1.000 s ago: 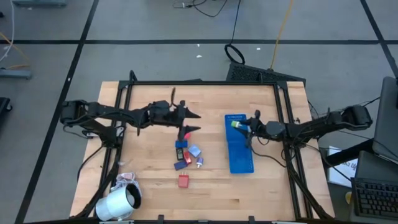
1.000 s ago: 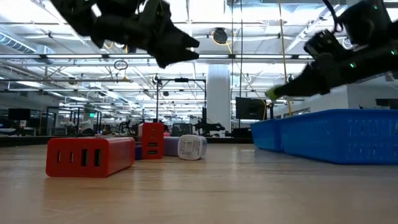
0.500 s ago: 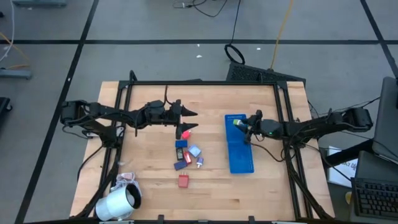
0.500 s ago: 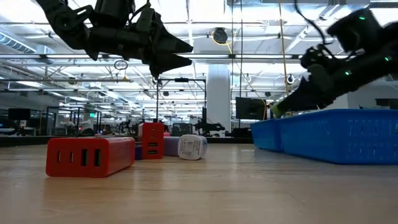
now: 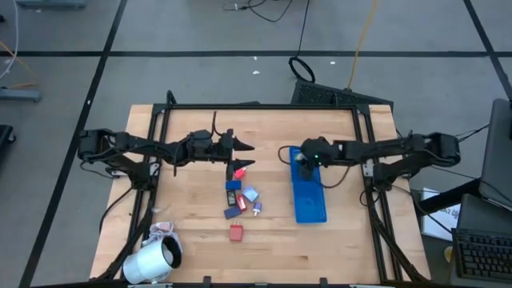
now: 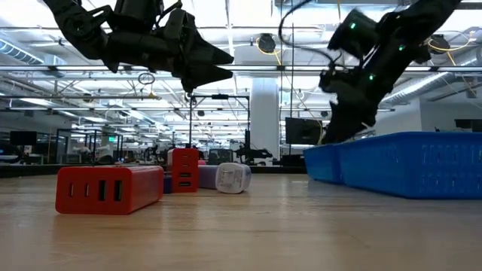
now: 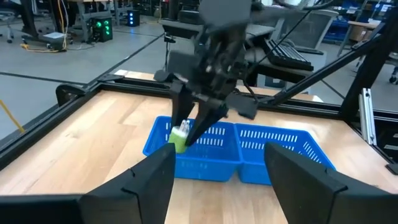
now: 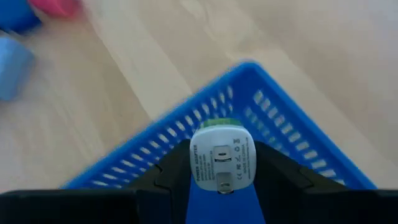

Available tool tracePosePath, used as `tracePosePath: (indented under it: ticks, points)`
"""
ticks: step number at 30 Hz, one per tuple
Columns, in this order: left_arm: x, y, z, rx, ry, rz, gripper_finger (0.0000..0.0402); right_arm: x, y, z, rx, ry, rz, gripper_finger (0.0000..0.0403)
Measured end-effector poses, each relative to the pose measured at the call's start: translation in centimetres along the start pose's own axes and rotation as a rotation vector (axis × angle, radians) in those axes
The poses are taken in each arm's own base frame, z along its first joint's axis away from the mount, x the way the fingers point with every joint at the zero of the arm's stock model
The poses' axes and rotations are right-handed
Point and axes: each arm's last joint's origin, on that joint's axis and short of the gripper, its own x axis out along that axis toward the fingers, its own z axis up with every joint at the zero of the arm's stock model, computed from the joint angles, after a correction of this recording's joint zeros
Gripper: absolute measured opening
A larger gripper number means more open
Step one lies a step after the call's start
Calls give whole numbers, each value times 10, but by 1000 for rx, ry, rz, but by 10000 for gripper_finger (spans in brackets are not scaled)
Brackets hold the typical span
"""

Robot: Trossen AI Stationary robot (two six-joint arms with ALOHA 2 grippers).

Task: Pick & Place Office items
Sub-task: Put the green charger adapter into the top blue bin, then put the pink charger adapter into the top blue bin

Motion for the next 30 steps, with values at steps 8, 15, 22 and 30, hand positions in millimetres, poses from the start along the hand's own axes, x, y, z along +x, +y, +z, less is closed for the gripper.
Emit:
tracePosePath:
  ticks: [8, 15, 22, 30]
  points:
    - [0, -2, -1, 2, 5, -7, 255, 22, -4, -6, 9, 104, -4, 129]
    - [0, -2, 0, 3, 3, -7, 266, 30, -4, -8, 0, 127, -16, 129]
    - [0, -2, 0, 2, 3, -7, 252, 30, -2, -4, 7, 78, 2, 204]
    - [0, -2, -1, -12, 6, -7, 246, 27, 2, 7, -23, -31, 44, 250]
